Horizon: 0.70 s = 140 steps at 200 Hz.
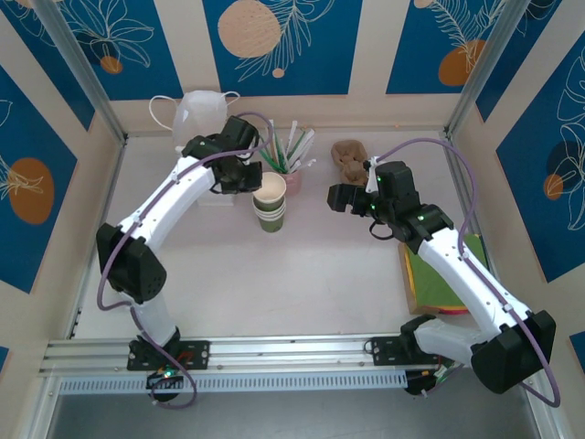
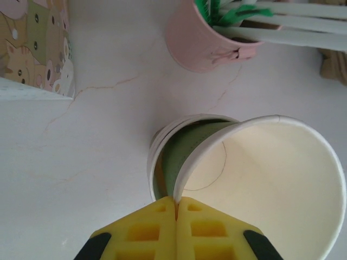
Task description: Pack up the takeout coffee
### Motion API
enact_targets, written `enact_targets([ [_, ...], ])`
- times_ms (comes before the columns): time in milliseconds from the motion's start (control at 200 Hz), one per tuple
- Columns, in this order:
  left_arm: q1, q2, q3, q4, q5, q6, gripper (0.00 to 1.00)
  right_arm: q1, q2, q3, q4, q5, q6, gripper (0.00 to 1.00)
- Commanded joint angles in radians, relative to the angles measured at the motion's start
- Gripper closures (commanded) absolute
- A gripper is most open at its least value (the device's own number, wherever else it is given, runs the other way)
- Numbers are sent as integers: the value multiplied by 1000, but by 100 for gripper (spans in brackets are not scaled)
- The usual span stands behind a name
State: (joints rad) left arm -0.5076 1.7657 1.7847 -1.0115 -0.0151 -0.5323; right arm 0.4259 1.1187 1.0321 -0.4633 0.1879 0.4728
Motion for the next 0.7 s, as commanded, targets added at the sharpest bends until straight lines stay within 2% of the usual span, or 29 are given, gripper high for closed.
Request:
enact_targets([
  [0,8,-56,48,-48,15,7,100,11,-25,28,-11,12,7,1],
  [340,4,-166,111,-134,-15,8,100,26,-17,32,18,-6,-1,1],
  [695,-96,-317,-16,-147,-59,-33,100,45,-3,26,30,-20,7,1],
])
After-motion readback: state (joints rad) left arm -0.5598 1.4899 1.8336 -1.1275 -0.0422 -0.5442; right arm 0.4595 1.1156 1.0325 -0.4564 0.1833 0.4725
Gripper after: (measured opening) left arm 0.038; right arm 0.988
